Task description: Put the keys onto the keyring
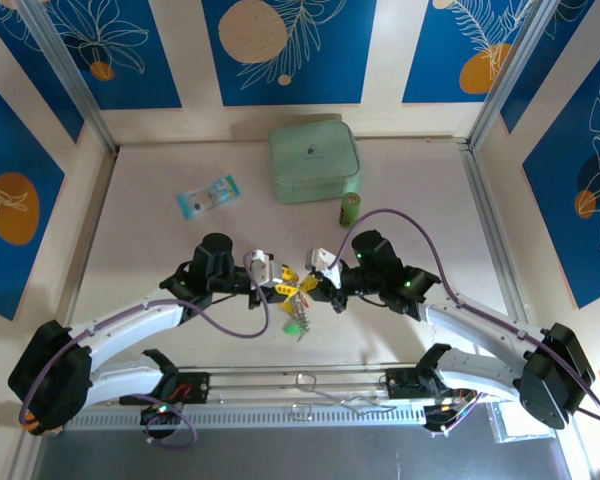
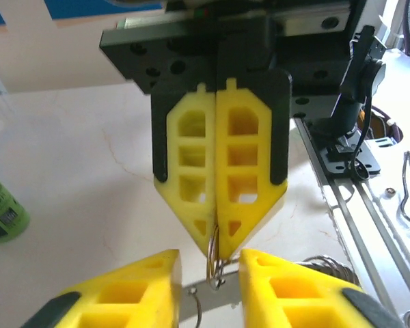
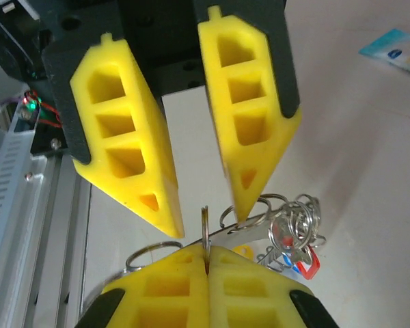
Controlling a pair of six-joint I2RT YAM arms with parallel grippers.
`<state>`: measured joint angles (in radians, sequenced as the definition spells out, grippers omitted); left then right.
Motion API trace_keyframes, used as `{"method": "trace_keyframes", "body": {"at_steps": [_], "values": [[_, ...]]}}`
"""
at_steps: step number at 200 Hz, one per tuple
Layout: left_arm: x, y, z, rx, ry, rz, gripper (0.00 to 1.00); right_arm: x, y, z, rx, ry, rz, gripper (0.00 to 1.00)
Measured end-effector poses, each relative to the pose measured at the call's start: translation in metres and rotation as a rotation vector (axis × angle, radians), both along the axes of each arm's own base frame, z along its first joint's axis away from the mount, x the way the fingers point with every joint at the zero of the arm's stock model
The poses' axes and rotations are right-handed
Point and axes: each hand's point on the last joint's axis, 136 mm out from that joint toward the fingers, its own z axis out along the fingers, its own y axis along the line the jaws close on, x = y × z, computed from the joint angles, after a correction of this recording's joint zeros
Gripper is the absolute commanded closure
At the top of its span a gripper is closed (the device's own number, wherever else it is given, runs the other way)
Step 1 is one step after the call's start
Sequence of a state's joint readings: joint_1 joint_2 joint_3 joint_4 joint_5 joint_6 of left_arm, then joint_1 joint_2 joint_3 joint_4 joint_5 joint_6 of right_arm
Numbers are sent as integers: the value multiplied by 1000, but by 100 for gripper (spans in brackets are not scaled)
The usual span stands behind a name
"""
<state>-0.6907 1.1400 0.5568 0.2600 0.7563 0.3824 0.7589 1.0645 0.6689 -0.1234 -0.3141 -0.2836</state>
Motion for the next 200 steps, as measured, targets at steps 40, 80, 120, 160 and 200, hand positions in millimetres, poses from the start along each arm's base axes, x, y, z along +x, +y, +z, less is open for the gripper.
{"method": "trace_keyframes", "body": {"at_steps": [40, 80, 120, 160, 200], "values": [[2, 1, 1, 68, -31, -7, 83, 3, 1, 5, -119, -45, 36, 100], [3, 1, -1, 98, -48, -4, 81, 2, 3, 4, -208, -87, 76, 100], [1, 2, -4, 111, -31, -6, 92, -1, 5, 5, -212, -97, 93, 100], [0, 2, -4, 108, -29, -9, 100, 2, 6, 5, -184, -88, 63, 76], [0, 2, -8, 81, -11, 6, 100, 3, -7, 3, -44, -41, -8, 72]]}}
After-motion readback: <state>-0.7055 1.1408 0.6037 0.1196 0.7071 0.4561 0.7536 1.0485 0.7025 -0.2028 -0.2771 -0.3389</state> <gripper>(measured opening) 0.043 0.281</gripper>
